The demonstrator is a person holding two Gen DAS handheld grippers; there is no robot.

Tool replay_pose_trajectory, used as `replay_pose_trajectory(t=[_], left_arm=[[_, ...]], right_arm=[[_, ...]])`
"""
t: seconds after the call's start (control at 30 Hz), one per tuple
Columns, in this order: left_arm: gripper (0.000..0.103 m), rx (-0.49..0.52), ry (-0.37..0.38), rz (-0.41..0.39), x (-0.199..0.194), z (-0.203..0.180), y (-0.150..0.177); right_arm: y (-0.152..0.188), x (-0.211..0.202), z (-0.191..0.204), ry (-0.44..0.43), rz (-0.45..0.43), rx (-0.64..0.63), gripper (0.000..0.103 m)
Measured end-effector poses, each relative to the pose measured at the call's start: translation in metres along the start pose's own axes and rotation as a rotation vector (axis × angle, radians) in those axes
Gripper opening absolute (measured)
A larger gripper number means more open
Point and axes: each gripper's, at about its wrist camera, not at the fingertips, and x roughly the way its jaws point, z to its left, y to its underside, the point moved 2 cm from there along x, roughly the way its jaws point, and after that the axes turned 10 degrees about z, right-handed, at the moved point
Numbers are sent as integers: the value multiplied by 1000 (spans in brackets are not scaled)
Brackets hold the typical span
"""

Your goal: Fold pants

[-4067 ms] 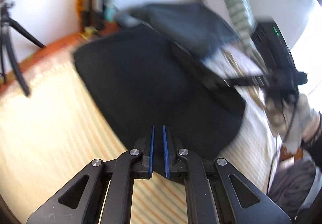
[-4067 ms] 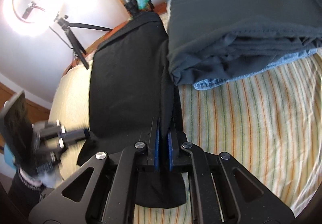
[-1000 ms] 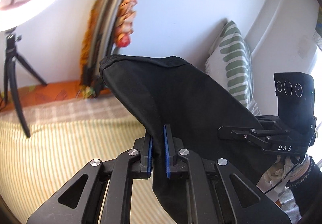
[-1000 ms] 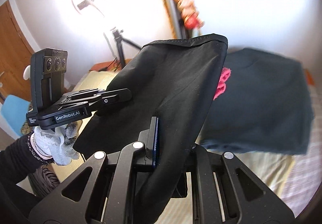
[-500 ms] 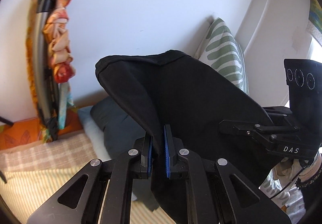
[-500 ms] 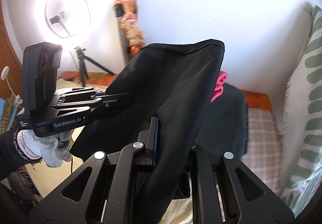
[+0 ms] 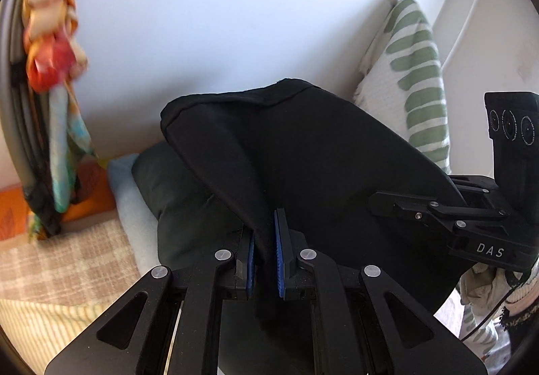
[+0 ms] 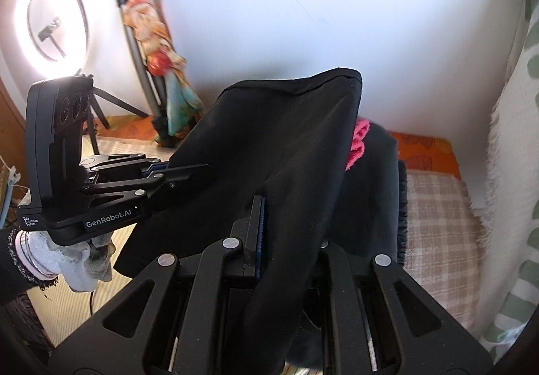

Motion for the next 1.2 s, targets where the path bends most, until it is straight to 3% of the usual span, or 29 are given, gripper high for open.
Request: replay_pose_trajectory(t=[0.17,0.27,0.43,0.5,0.63,0.73,0.87,0.93,1.03,1.2], left_arm=[[12,9,-21,33,12,0,3],[15,6,-28,40,10,1,0],[18,31,-87,24,-2,4,-1],[22,19,-103,16,-7,9,-1],[23,3,-109,3,-22,18,0],[28,11,-116,-3,-35,20,3],[43,35,-141,-25,-54,13,10],[46,40,-141,-30,-65,11,14],[53,42,-133,-39,-81,7,22],[63,64,-137,-69,-114,-3,37]], right_arm=[[11,20,-18,-8,45,66,16],[21,23,-30,13,69,127,30],[34,13,-37,45,34,178,32],[35,9,-33,95,26,168,33],[40,-1,-29,199,28,167,47],[42,-7,-27,240,28,181,47],[45,-19,-18,269,11,183,48],[46,-26,-11,267,3,187,49],[49,-39,4,276,-21,187,60],[57,-64,32,291,-69,190,66]])
